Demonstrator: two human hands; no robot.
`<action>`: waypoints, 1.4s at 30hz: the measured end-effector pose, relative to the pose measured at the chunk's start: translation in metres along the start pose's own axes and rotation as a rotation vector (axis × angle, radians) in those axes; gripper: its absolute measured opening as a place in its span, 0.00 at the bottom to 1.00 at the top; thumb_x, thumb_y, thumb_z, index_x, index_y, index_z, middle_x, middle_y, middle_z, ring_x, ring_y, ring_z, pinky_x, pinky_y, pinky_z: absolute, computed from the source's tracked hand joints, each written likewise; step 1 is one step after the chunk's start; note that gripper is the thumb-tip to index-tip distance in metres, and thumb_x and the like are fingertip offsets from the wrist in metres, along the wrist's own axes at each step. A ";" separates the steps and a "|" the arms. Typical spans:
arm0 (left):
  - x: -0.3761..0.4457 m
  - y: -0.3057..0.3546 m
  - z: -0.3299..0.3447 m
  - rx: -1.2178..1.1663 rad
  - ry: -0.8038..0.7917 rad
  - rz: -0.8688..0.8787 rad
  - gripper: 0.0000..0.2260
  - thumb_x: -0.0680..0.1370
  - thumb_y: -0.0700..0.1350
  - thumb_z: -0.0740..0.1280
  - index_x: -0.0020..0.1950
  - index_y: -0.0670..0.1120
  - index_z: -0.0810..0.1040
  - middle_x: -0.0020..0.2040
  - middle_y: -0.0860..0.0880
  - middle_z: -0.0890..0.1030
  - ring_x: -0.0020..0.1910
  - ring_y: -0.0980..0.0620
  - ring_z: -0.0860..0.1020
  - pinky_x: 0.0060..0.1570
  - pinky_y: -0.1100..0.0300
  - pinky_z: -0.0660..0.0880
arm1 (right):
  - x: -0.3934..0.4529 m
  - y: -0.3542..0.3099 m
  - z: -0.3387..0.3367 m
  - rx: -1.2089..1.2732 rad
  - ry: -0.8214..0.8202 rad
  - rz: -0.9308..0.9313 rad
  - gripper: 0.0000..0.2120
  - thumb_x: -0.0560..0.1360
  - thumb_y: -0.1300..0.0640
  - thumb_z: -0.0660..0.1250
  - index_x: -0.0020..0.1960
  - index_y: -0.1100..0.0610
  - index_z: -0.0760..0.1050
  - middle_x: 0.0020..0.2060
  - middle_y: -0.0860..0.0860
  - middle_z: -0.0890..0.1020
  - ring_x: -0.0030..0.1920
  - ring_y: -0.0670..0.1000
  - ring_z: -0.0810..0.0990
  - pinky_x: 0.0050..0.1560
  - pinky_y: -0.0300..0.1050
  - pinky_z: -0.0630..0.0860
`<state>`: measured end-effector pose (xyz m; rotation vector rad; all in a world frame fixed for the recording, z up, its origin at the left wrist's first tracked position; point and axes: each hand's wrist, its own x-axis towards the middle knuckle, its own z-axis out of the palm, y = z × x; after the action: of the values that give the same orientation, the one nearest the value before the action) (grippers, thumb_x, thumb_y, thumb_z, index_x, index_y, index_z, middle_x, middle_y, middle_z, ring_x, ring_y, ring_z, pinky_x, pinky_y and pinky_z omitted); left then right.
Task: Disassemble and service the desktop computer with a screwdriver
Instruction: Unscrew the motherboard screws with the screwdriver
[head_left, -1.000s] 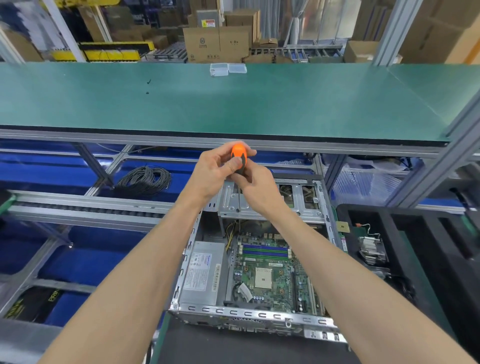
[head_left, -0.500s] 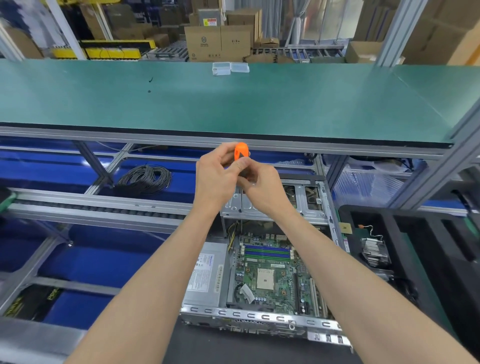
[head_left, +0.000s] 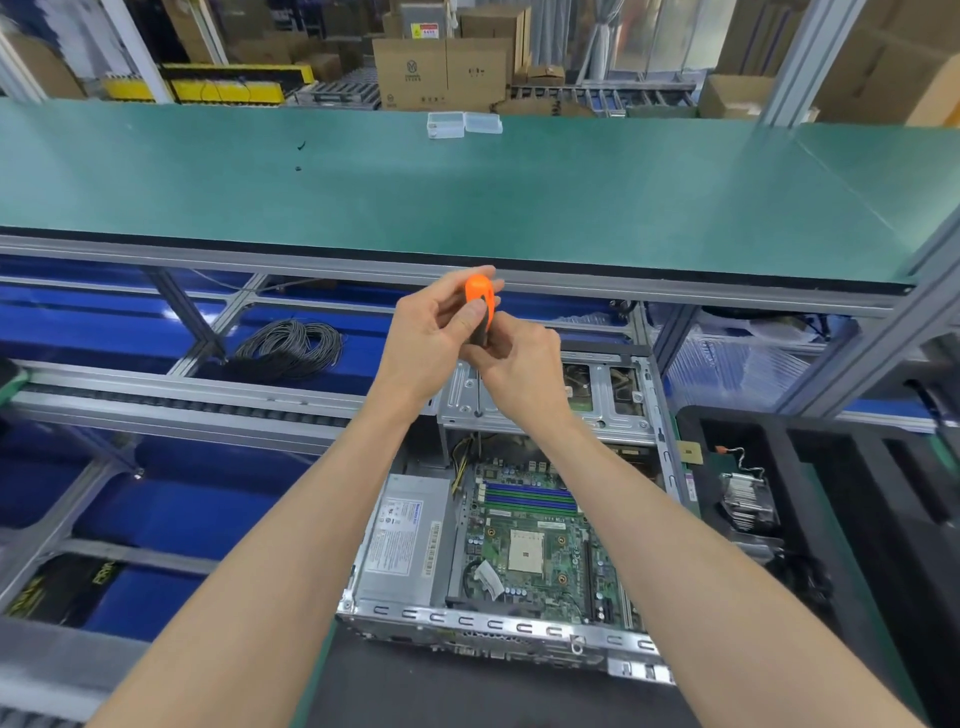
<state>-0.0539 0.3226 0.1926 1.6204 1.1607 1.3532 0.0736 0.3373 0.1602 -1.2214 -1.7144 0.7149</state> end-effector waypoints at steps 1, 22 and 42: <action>0.000 -0.001 0.000 -0.012 0.001 -0.004 0.17 0.82 0.33 0.62 0.70 0.41 0.75 0.62 0.46 0.82 0.61 0.51 0.81 0.64 0.50 0.76 | 0.001 0.001 -0.002 0.028 -0.033 0.019 0.06 0.74 0.58 0.75 0.43 0.58 0.79 0.32 0.53 0.81 0.33 0.54 0.76 0.43 0.49 0.75; -0.005 -0.003 0.019 0.215 0.295 0.042 0.14 0.72 0.46 0.76 0.57 0.52 0.85 0.45 0.55 0.85 0.47 0.56 0.83 0.55 0.52 0.80 | -0.003 -0.006 -0.008 -0.139 -0.019 -0.039 0.10 0.77 0.61 0.69 0.38 0.56 0.72 0.28 0.48 0.77 0.32 0.55 0.73 0.43 0.49 0.66; 0.007 0.010 0.012 0.346 0.201 0.124 0.11 0.74 0.50 0.72 0.56 0.55 0.85 0.40 0.59 0.82 0.42 0.58 0.79 0.49 0.58 0.77 | -0.003 -0.010 -0.008 -0.032 -0.020 0.037 0.04 0.76 0.62 0.71 0.50 0.61 0.80 0.42 0.51 0.86 0.44 0.53 0.84 0.55 0.54 0.77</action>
<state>-0.0400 0.3262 0.2017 1.8545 1.5014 1.4823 0.0771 0.3309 0.1709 -1.2748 -1.7292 0.7260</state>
